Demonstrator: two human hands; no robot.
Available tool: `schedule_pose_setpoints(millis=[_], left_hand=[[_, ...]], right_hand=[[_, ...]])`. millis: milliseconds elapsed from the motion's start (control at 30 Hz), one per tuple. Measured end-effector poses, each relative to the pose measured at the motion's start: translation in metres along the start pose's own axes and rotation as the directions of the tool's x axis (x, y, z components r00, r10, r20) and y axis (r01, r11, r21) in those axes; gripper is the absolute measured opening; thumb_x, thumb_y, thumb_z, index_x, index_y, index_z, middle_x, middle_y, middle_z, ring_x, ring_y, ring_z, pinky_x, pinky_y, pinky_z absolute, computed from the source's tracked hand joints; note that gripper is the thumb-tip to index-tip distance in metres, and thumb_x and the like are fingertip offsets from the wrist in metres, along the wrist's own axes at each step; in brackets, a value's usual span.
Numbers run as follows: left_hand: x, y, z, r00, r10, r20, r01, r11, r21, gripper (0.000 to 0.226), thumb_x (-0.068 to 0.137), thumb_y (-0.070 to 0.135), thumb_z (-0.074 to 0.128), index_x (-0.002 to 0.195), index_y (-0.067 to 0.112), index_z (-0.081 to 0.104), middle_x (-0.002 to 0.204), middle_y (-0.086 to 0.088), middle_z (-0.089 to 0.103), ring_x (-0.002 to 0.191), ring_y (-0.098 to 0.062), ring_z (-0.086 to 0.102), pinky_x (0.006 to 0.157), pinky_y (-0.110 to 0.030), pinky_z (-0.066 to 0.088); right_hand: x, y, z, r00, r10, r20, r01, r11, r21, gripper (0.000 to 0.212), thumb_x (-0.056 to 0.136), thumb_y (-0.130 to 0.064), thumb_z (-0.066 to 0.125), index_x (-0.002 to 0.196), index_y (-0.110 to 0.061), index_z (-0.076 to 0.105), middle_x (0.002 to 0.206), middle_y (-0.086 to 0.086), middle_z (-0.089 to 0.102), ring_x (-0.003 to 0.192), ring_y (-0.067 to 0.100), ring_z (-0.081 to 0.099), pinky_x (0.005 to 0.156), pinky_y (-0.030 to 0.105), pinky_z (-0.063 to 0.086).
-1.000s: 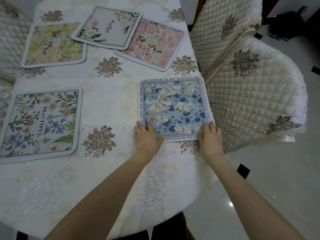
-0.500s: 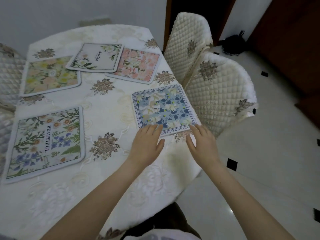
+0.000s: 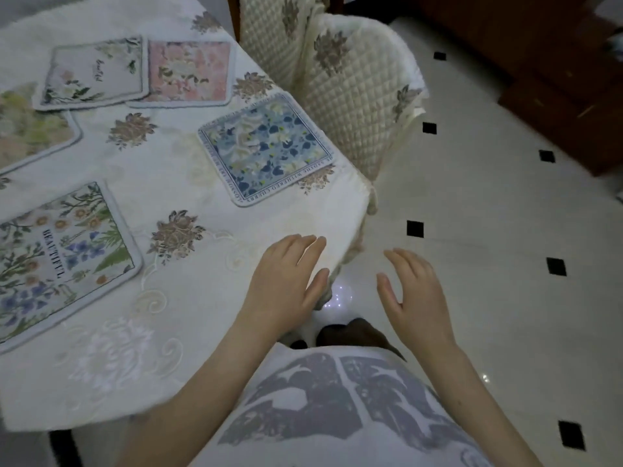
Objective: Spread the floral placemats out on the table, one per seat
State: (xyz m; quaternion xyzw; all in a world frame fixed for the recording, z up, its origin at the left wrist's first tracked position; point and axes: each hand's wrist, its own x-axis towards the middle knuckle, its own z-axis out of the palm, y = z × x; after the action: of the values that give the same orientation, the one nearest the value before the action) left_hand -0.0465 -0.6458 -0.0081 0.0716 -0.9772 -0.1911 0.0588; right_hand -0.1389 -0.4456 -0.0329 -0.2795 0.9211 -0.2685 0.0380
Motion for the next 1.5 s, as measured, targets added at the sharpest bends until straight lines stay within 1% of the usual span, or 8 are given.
schedule_pose_setpoints(millis=[200,367,567,800,933,1100,1333,1500], left_hand=[[0.025,0.036,0.023,0.989,0.116,0.094,-0.115,0.993,-0.015,0.042,0.089,0.027,0.046,0.125,0.008,0.055,0.119,-0.011,0.063,0.108,-0.030,0.059,0.093,-0.041,0.048],[0.110,0.088,0.050,0.968,0.230,0.099,-0.230,0.973,-0.017,0.045,0.091,0.034,0.042,0.127,0.010,0.053,0.125,-0.007,0.059,0.115,-0.025,0.053,0.097,-0.037,0.043],[0.225,0.180,0.085,0.938,0.342,0.058,-0.344,0.939,0.012,0.044,0.092,0.032,0.044,0.127,0.007,0.053,0.122,-0.009,0.061,0.110,-0.027,0.055,0.092,-0.039,0.046],[0.303,0.276,0.125,0.941,0.322,0.100,-0.322,0.947,-0.022,0.044,0.093,0.035,0.043,0.129,0.011,0.052,0.125,-0.005,0.060,0.118,-0.023,0.052,0.097,-0.036,0.043],[0.337,0.285,0.144,0.946,0.276,0.169,-0.284,0.959,0.026,0.046,0.093,0.037,0.038,0.129,0.013,0.051,0.127,-0.003,0.059,0.119,-0.021,0.051,0.099,-0.034,0.041],[0.401,0.275,0.163,0.963,0.209,0.171,-0.218,0.975,0.035,0.045,0.092,0.038,0.037,0.128,0.015,0.051,0.126,-0.002,0.059,0.118,-0.021,0.052,0.098,-0.035,0.043],[0.538,0.256,0.182,0.983,0.156,0.094,-0.160,0.986,0.042,0.043,0.091,0.035,0.044,0.128,0.013,0.053,0.125,-0.005,0.060,0.118,-0.027,0.053,0.098,-0.038,0.042],[0.657,0.252,0.161,0.989,0.147,0.013,-0.147,0.987,0.061,0.047,0.091,0.038,0.040,0.132,0.015,0.049,0.132,-0.008,0.055,0.126,-0.030,0.047,0.105,-0.043,0.037]], right_hand=[[-0.016,0.045,-0.027,0.986,0.163,-0.038,-0.163,0.987,-0.008,0.041,0.093,-0.030,0.049,0.130,-0.013,0.050,0.133,0.007,0.054,0.125,0.023,0.047,0.105,0.043,0.041],[0.007,0.103,-0.066,0.966,0.222,-0.132,-0.229,0.973,-0.037,0.040,0.092,-0.028,0.051,0.128,-0.010,0.053,0.129,0.010,0.057,0.122,0.027,0.050,0.103,0.043,0.042],[0.051,0.199,-0.128,0.950,0.254,-0.180,-0.264,0.964,-0.035,0.041,0.091,-0.027,0.053,0.128,-0.009,0.053,0.130,0.011,0.056,0.122,0.027,0.050,0.102,0.041,0.042],[0.094,0.294,-0.186,0.950,0.291,-0.114,-0.294,0.956,-0.014,0.041,0.093,-0.030,0.050,0.131,-0.015,0.050,0.131,0.005,0.055,0.123,0.020,0.047,0.103,0.038,0.042],[0.134,0.331,-0.195,0.952,0.301,-0.060,-0.300,0.954,0.015,0.041,0.093,-0.029,0.050,0.131,-0.015,0.050,0.131,0.004,0.055,0.123,0.019,0.046,0.104,0.035,0.040],[0.203,0.370,-0.196,0.962,0.273,0.003,-0.273,0.962,0.017,0.042,0.094,-0.031,0.047,0.133,-0.018,0.047,0.134,0.001,0.053,0.126,0.017,0.043,0.105,0.033,0.038],[0.350,0.420,-0.218,0.979,0.204,-0.019,-0.204,0.979,-0.013,0.041,0.094,-0.029,0.048,0.132,-0.016,0.049,0.133,0.003,0.055,0.124,0.018,0.046,0.105,0.035,0.038],[0.466,0.444,-0.259,0.993,0.100,-0.065,-0.107,0.988,-0.108,0.044,0.093,-0.036,0.042,0.134,-0.019,0.046,0.135,0.002,0.054,0.127,0.019,0.046,0.109,0.042,0.036]])
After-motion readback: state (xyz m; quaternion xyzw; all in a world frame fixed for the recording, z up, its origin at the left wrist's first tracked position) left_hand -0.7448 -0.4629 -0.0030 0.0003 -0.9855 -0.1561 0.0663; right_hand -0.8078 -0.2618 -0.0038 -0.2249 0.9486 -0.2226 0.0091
